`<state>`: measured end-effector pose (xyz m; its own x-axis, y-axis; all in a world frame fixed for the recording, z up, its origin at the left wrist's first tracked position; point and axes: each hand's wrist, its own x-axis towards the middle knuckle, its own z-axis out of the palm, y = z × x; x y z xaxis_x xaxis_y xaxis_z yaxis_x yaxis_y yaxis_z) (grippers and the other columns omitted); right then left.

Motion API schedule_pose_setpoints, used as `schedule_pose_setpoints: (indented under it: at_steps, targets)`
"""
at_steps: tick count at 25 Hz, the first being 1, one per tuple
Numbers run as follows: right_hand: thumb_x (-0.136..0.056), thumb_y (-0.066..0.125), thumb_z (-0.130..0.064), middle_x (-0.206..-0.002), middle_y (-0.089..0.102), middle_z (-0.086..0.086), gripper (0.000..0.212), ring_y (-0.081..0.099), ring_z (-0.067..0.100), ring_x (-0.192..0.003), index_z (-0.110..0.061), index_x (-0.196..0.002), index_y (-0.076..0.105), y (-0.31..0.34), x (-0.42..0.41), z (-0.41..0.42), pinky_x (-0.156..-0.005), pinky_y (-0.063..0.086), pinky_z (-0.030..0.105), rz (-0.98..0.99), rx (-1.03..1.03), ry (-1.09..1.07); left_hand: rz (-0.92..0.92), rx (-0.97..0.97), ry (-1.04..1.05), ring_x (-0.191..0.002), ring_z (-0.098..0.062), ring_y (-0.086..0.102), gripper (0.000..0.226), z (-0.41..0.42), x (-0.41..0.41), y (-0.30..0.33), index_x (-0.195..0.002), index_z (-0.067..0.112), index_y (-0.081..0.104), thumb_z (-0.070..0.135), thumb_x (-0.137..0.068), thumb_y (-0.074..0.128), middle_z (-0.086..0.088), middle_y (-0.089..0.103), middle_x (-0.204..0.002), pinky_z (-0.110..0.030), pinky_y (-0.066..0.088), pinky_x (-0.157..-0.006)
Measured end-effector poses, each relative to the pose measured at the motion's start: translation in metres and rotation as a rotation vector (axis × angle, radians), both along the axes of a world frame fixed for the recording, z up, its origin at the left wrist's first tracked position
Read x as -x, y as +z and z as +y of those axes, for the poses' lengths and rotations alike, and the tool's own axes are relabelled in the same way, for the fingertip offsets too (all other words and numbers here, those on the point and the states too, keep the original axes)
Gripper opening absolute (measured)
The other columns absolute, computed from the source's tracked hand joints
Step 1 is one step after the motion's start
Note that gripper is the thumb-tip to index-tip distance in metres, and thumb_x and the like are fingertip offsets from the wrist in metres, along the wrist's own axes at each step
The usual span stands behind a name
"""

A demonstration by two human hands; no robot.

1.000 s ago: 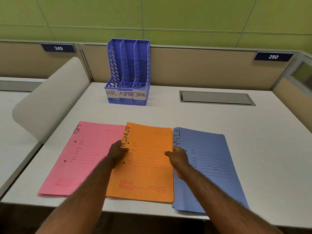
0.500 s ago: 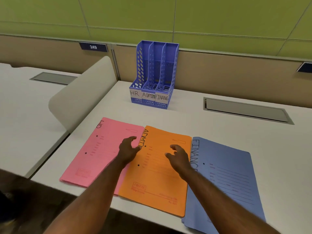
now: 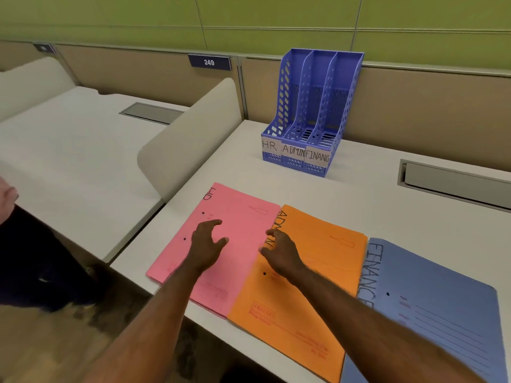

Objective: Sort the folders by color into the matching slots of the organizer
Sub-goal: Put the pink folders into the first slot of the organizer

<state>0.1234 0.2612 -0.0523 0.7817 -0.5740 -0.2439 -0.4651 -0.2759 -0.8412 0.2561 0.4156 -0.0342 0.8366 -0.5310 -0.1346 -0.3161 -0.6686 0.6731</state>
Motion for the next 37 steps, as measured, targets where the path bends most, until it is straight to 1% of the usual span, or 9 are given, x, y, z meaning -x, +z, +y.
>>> schedule_pose_setpoints:
  at_steps: [4, 9, 14, 17, 21, 26, 30, 34, 37]
  targets:
    - [-0.088, 0.065, -0.024, -0.142, 0.046, 0.007, 0.051, 0.048, 0.022, -0.123, -0.014, -0.135, 0.047, -0.008, -0.029, 0.021, -0.092, 0.037, 0.023, 0.001, 0.008, -0.008, -0.029, 0.036, -0.011, -0.132, -0.027, 0.041, 0.052, 0.017, -0.035, -0.004, -0.133, 0.016, 0.051, 0.018, -0.085, 0.071, -0.009, 0.047, -0.142, -0.046, 0.031, -0.114]
    - [-0.086, 0.068, -0.026, -0.147, 0.040, 0.010, 0.062, 0.038, 0.022, -0.135, -0.008, -0.139, 0.041, -0.016, -0.070, 0.050, -0.109, 0.030, 0.027, 0.059, 0.059, -0.090, -0.032, 0.081, -0.119, -0.129, -0.026, 0.043, 0.049, 0.038, -0.092, -0.017, -0.131, 0.013, 0.054, 0.015, -0.085, 0.071, -0.009, 0.050, -0.137, -0.044, 0.031, -0.113]
    - [-0.078, 0.077, -0.029, -0.162, 0.006, 0.010, 0.095, 0.003, 0.024, -0.150, -0.010, -0.151, 0.019, -0.029, -0.098, 0.083, -0.119, 0.011, 0.032, 0.212, 0.094, -0.208, 0.125, 0.073, -0.210, -0.133, -0.025, 0.040, 0.054, 0.050, -0.134, -0.032, -0.135, 0.013, 0.048, 0.017, -0.086, 0.070, -0.009, 0.045, -0.144, -0.040, 0.031, -0.114]
    - [-0.076, 0.079, -0.032, -0.163, -0.003, 0.010, 0.107, -0.008, 0.028, -0.150, -0.010, -0.153, 0.008, -0.036, -0.102, 0.095, -0.120, 0.005, 0.036, 0.341, 0.147, -0.242, 0.205, 0.047, -0.261, -0.135, -0.026, 0.040, 0.059, 0.050, -0.142, -0.036, -0.139, 0.014, 0.043, 0.020, -0.087, 0.069, -0.009, 0.042, -0.148, -0.040, 0.032, -0.113]
    - [-0.075, 0.079, -0.032, -0.163, 0.000, 0.008, 0.110, -0.004, 0.025, -0.150, -0.010, -0.153, 0.005, -0.039, -0.105, 0.096, -0.121, 0.006, 0.033, 0.373, 0.175, -0.236, 0.270, 0.093, -0.225, -0.128, -0.031, 0.047, 0.062, 0.044, -0.151, -0.039, -0.141, 0.015, 0.040, 0.022, -0.086, 0.070, -0.011, 0.045, -0.144, -0.053, 0.043, -0.105]
    - [-0.071, 0.083, -0.033, -0.163, 0.002, 0.007, 0.115, -0.001, 0.023, -0.150, -0.010, -0.153, 0.006, -0.040, -0.108, 0.091, -0.120, 0.007, 0.030, 0.363, 0.185, -0.242, 0.484, 0.270, -0.106, -0.100, -0.023, 0.063, 0.047, 0.039, -0.164, -0.034, -0.134, 0.016, 0.047, 0.021, -0.091, 0.064, -0.005, 0.059, -0.125, -0.034, 0.057, -0.072]
    - [-0.066, 0.085, -0.037, -0.162, 0.007, 0.007, 0.119, 0.005, 0.022, -0.150, -0.010, -0.153, 0.009, -0.041, -0.108, 0.086, -0.120, 0.011, 0.030, 0.370, 0.214, -0.223, 0.633, 0.255, -0.172, -0.096, -0.031, 0.070, 0.036, 0.036, -0.175, -0.037, -0.126, 0.013, 0.053, 0.017, -0.092, 0.062, -0.012, 0.067, -0.116, -0.053, 0.058, -0.084]
    - [-0.063, 0.084, -0.043, -0.156, 0.022, 0.006, 0.111, 0.022, 0.024, -0.144, -0.013, -0.150, 0.021, -0.030, -0.111, 0.070, -0.117, 0.025, 0.032, 0.260, 0.224, -0.253, 0.741, 0.357, -0.166, -0.095, -0.034, 0.071, 0.036, 0.034, -0.187, -0.033, -0.124, 0.012, 0.051, 0.014, -0.090, 0.065, -0.018, 0.069, -0.114, -0.055, 0.057, -0.083]
    - [-0.070, 0.080, -0.044, -0.153, 0.025, 0.007, 0.096, 0.024, 0.024, -0.143, -0.016, -0.147, 0.030, -0.013, -0.118, 0.047, -0.118, 0.025, 0.035, 0.081, 0.271, -0.356, 0.774, 0.471, -0.135, -0.095, -0.035, 0.071, 0.039, 0.025, -0.200, -0.018, -0.126, 0.012, 0.050, 0.013, -0.090, 0.064, -0.020, 0.069, -0.114, -0.051, 0.059, -0.078]
